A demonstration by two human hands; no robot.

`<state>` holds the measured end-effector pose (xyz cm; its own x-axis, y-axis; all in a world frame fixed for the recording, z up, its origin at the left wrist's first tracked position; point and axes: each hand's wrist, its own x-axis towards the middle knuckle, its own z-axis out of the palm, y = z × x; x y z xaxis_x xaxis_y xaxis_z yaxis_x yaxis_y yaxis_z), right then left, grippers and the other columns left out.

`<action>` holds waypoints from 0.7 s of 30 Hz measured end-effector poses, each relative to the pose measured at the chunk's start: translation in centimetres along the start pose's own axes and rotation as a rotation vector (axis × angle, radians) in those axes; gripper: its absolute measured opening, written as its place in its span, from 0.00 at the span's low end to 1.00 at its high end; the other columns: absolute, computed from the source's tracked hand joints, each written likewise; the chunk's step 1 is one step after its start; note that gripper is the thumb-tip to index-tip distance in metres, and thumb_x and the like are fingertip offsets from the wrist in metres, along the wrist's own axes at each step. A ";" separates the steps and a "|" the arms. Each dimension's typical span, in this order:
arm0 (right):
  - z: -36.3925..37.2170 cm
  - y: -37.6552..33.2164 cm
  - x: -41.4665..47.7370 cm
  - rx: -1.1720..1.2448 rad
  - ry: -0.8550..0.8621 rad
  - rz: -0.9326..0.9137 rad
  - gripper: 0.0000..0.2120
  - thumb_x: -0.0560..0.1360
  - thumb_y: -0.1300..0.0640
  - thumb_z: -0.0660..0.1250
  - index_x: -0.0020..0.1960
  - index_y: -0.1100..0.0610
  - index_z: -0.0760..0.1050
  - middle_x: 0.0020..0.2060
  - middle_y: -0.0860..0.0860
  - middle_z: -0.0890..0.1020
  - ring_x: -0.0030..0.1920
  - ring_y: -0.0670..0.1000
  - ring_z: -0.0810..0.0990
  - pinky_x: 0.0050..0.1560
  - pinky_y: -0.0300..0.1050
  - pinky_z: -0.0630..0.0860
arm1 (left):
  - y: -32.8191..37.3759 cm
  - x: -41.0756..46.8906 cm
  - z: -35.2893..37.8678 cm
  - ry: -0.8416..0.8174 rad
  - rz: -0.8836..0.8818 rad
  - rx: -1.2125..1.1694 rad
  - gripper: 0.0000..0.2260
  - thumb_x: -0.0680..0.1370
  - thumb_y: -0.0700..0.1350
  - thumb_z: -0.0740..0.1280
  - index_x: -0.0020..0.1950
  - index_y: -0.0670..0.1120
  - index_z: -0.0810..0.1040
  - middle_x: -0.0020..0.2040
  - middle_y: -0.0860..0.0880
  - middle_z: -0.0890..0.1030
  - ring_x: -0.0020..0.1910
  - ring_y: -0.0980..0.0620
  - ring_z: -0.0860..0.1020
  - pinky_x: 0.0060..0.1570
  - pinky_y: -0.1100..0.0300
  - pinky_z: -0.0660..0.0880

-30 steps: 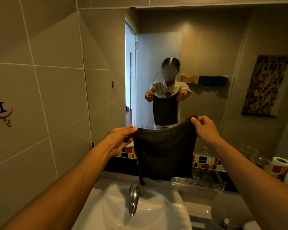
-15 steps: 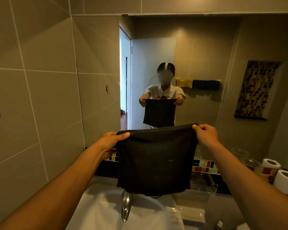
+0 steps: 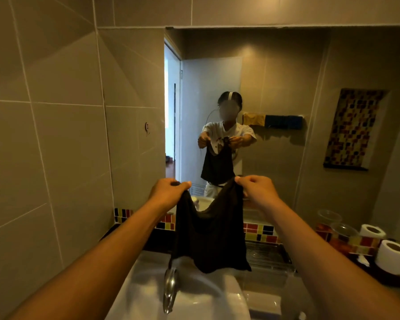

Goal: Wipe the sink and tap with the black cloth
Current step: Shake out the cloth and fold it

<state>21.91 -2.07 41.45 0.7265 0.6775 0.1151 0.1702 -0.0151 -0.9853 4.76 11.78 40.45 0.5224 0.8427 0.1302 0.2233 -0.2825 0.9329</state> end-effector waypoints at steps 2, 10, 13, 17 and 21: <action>1.2 -0.5 -0.7 -0.013 -0.031 -0.047 0.10 0.77 0.56 0.66 0.38 0.58 0.77 0.40 0.55 0.79 0.46 0.54 0.80 0.42 0.46 0.79 | 0.9 -0.2 0.9 -0.021 -0.011 -0.063 0.13 0.76 0.51 0.67 0.53 0.41 0.77 0.46 0.44 0.79 0.47 0.48 0.78 0.48 0.55 0.77; 4.0 -0.1 -1.2 -0.095 -0.042 -0.212 0.08 0.76 0.54 0.67 0.50 0.57 0.82 0.47 0.55 0.84 0.51 0.55 0.82 0.54 0.57 0.80 | 3.0 -0.9 3.5 -0.067 0.006 -0.255 0.07 0.78 0.45 0.65 0.51 0.42 0.78 0.46 0.44 0.81 0.45 0.49 0.81 0.42 0.58 0.80; 4.2 0.1 -1.3 -0.070 -0.026 -0.249 0.10 0.75 0.54 0.68 0.54 0.56 0.82 0.49 0.54 0.85 0.52 0.55 0.83 0.55 0.58 0.80 | 3.6 -1.0 3.9 -0.045 0.007 -0.309 0.08 0.78 0.44 0.66 0.52 0.41 0.78 0.43 0.45 0.81 0.39 0.51 0.82 0.38 0.60 0.81; 3.9 0.0 -1.5 -0.036 0.069 -0.283 0.12 0.75 0.55 0.68 0.57 0.57 0.81 0.52 0.54 0.84 0.54 0.55 0.81 0.57 0.56 0.79 | 4.2 -1.1 4.5 -0.037 -0.015 -0.287 0.09 0.77 0.43 0.67 0.53 0.39 0.79 0.45 0.44 0.82 0.38 0.51 0.82 0.37 0.60 0.81; 3.7 0.2 -1.8 -0.021 0.067 -0.302 0.13 0.76 0.55 0.67 0.58 0.57 0.80 0.53 0.54 0.84 0.55 0.54 0.81 0.58 0.54 0.78 | 4.4 -1.0 5.0 -0.033 -0.042 -0.292 0.08 0.76 0.42 0.69 0.52 0.39 0.79 0.43 0.44 0.81 0.36 0.51 0.81 0.34 0.61 0.81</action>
<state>18.20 -0.57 40.57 0.6827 0.6039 0.4114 0.3987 0.1640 -0.9023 9.28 7.38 42.75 0.5454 0.8341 0.0829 0.0018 -0.1001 0.9950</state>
